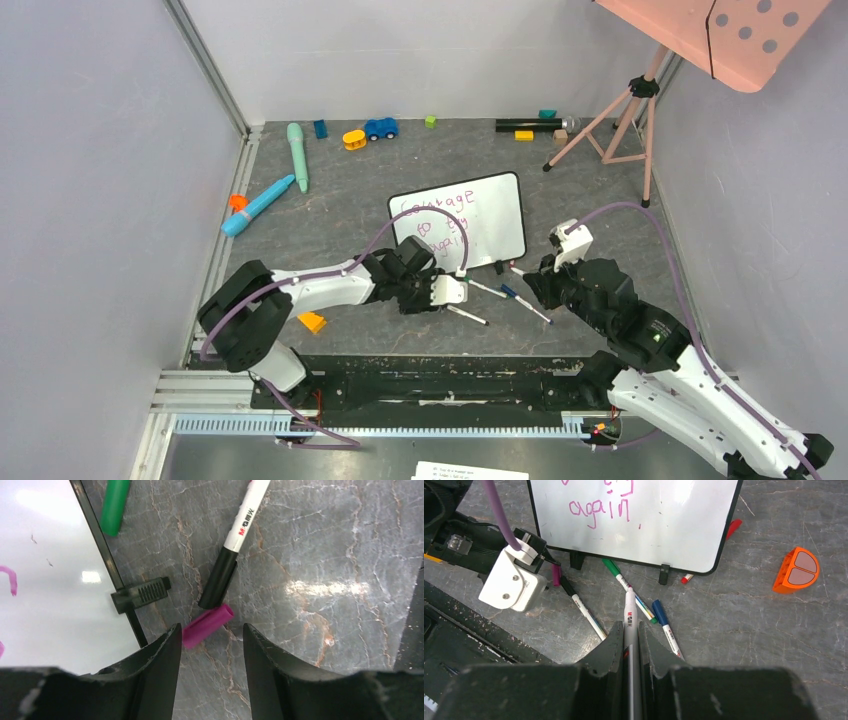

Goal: Write a sentence on the whiteboard
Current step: Close the whiteboard marker at the center of the board.

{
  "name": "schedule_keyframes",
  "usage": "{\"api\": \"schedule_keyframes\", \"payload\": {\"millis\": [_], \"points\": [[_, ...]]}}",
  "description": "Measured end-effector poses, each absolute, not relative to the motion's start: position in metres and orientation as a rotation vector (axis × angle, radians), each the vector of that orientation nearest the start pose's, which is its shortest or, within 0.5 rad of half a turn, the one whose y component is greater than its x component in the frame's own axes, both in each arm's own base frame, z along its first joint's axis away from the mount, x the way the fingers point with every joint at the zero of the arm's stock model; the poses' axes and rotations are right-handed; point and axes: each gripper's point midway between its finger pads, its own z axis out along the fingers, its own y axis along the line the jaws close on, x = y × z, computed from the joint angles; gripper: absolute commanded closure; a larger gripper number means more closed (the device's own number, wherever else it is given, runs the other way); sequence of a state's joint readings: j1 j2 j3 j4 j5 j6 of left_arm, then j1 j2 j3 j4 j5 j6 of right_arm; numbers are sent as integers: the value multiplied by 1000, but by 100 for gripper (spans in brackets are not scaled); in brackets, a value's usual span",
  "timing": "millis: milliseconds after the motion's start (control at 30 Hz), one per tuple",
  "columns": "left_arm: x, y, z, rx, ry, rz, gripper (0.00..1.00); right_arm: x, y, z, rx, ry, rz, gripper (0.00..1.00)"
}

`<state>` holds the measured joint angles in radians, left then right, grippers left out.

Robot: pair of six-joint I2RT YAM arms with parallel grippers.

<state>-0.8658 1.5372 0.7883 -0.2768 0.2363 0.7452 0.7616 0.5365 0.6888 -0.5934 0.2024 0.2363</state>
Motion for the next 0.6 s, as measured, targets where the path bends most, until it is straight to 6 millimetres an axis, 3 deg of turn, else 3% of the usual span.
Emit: {"api": "schedule_keyframes", "payload": {"millis": [233,367,600], "points": [[217,-271,21,1958,1728,-325,50,186,140,202,-382,1994,429,100],[221,-275,19,1986,1740,-323,75,185,137,202,-365,1991,432,100],[209,-272,18,2032,1767,-379,98,183,135,202,-352,1991,433,100]]}}
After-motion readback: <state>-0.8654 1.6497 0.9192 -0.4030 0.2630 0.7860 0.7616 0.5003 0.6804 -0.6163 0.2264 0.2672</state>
